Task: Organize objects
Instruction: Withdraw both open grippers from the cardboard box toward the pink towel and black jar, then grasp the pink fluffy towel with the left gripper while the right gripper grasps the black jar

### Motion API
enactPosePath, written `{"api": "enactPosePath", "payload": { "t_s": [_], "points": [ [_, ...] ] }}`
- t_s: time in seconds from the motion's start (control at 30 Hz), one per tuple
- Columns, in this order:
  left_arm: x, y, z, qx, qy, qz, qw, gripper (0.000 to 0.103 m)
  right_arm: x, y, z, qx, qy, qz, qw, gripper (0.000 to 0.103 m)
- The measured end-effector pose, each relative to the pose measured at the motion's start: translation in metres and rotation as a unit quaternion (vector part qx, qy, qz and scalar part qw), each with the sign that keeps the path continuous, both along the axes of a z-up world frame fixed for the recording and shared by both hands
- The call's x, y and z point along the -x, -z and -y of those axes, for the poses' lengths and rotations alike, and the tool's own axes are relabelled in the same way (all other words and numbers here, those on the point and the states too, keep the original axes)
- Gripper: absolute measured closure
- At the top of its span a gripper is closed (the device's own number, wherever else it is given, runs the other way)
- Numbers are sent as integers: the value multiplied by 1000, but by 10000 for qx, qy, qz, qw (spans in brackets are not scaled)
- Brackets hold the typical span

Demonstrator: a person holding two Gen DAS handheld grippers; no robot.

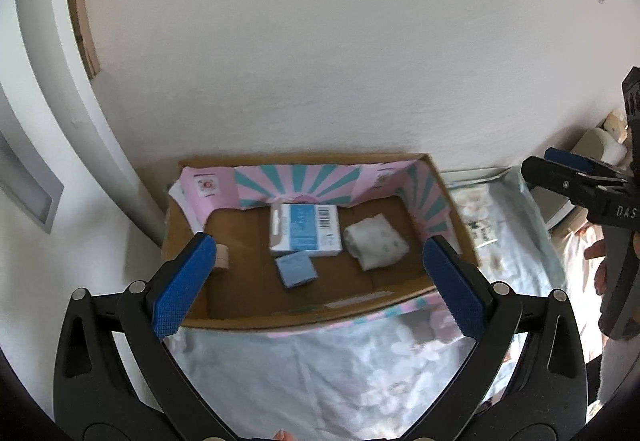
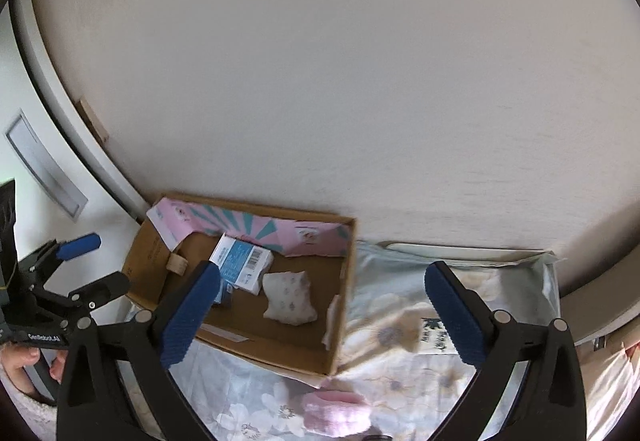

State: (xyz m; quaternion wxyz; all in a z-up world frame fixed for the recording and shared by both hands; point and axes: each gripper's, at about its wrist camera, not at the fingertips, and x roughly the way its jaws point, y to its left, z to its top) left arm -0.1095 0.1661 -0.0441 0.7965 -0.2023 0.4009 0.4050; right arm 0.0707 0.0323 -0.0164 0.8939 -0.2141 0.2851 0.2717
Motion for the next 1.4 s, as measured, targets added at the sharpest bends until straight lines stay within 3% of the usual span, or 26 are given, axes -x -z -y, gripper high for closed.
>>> {"api": "enactPosePath", "payload": {
  "t_s": [0.13,0.23,0.37,0.47,0.57,0.87,0.9,1.0,1.33,1.37,1.4],
  "points": [
    [-12,-13,23,-207,57,98,9997,0,3,-16,24,-129,66,-13,9999,1],
    [-25,-18,39,-272,90,110,9995,0,5,-25,38,122,125,-104,9998,1],
    [-41,-13,57,-165,149,180,9996,0,8,-35,60,-23,43,-240,9997,1],
    [-51,-3,67,-49,115,154,9998,0,5,-34,71,365,283,-164,9988,1],
    [-58,8,78,81,68,181,9998,0,2,-28,85,376,191,-428,9982,1],
    [-73,68,102,611,-285,87,9977,0,0,19,118,1117,7,-852,9901,1],
    [-73,76,104,675,451,-288,9963,0,-1,25,121,1144,-28,-916,9892,1],
    [-75,102,110,840,340,-357,9952,0,-2,45,132,1223,-123,-1126,9860,1],
    [-83,163,119,1219,247,-583,9905,0,-8,109,148,1119,-128,-1755,9780,2],
    [-84,168,119,1257,248,-593,9900,0,-6,115,147,900,316,-1934,9765,4],
    [-85,174,119,1312,253,-583,9893,0,-6,120,146,879,283,-1974,9760,5]
  ]
}}
